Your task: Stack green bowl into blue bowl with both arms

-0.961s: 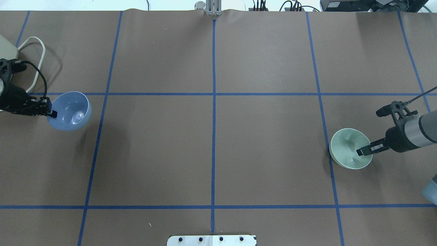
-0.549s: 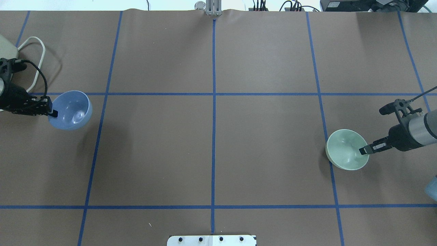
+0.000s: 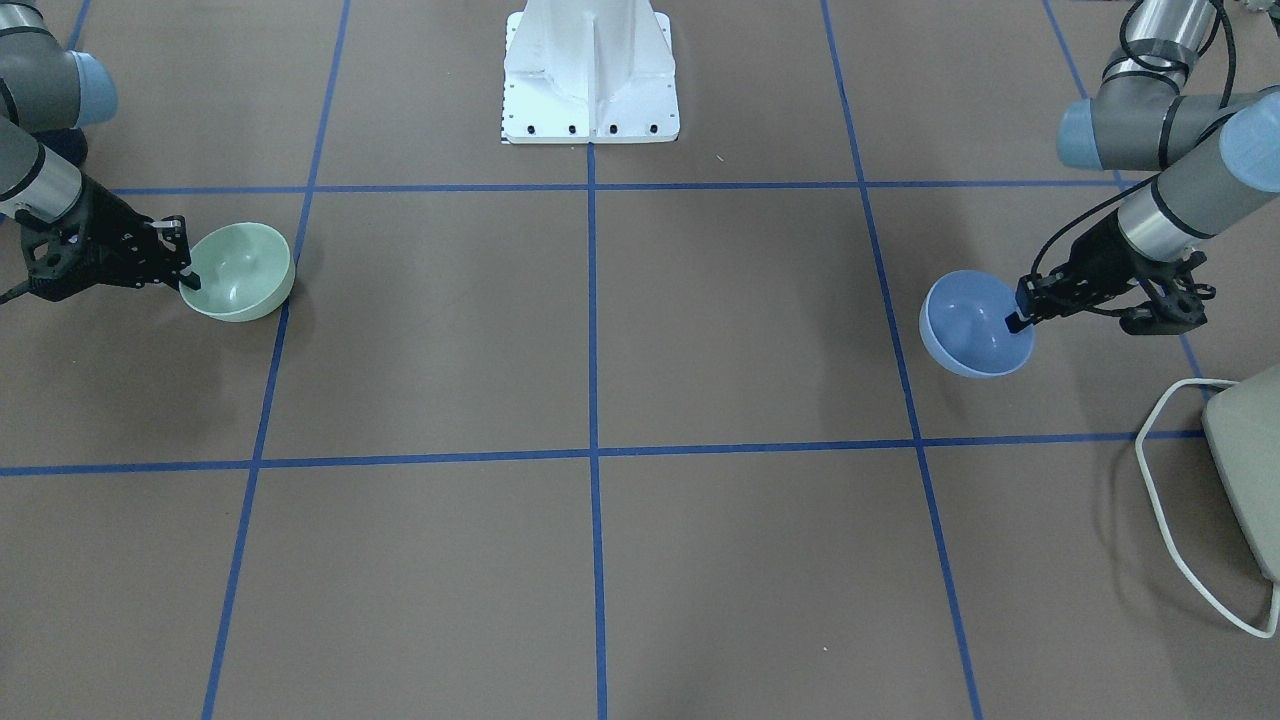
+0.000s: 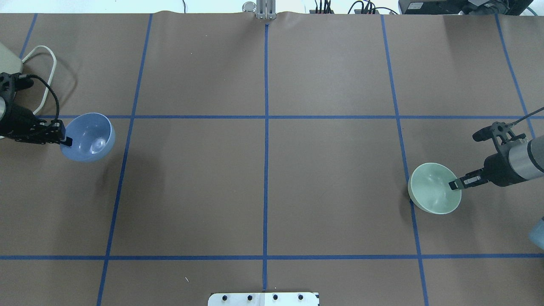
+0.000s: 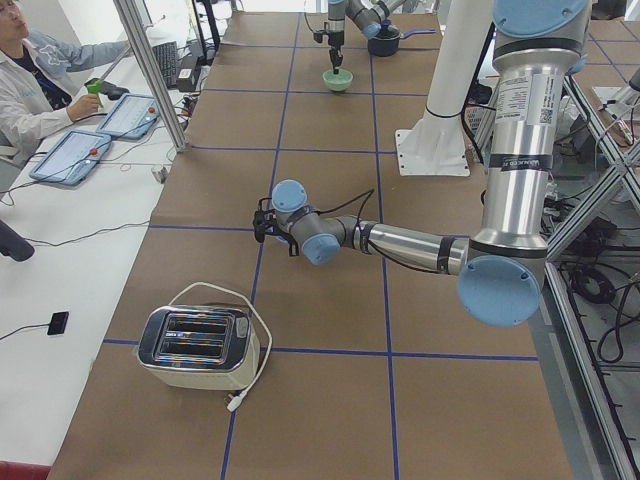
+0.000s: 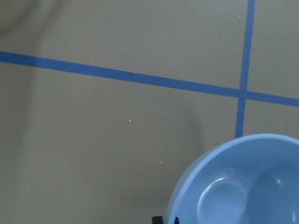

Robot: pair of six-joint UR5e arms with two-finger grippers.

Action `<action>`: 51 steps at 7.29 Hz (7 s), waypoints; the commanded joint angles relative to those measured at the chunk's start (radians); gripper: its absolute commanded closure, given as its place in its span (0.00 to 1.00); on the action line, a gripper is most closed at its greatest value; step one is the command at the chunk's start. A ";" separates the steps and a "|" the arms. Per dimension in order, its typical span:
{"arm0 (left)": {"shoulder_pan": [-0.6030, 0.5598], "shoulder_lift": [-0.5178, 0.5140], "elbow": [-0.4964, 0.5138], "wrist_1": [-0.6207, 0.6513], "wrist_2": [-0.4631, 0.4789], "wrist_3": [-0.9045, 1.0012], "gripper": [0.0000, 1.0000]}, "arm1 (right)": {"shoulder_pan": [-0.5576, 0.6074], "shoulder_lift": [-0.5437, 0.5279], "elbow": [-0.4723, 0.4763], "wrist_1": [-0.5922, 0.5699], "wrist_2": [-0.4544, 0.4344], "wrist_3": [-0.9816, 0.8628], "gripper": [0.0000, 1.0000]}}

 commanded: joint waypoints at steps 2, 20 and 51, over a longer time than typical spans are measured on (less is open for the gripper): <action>-0.001 0.001 0.000 0.000 0.001 0.000 1.00 | 0.008 0.002 0.005 0.000 0.015 0.011 0.87; 0.426 -0.549 -0.057 0.462 0.321 -0.643 1.00 | -0.011 0.538 0.089 -0.502 -0.009 0.431 0.86; 0.272 -0.496 -0.029 0.337 0.179 -0.360 0.28 | -0.247 0.868 -0.112 -0.733 -0.227 0.416 0.86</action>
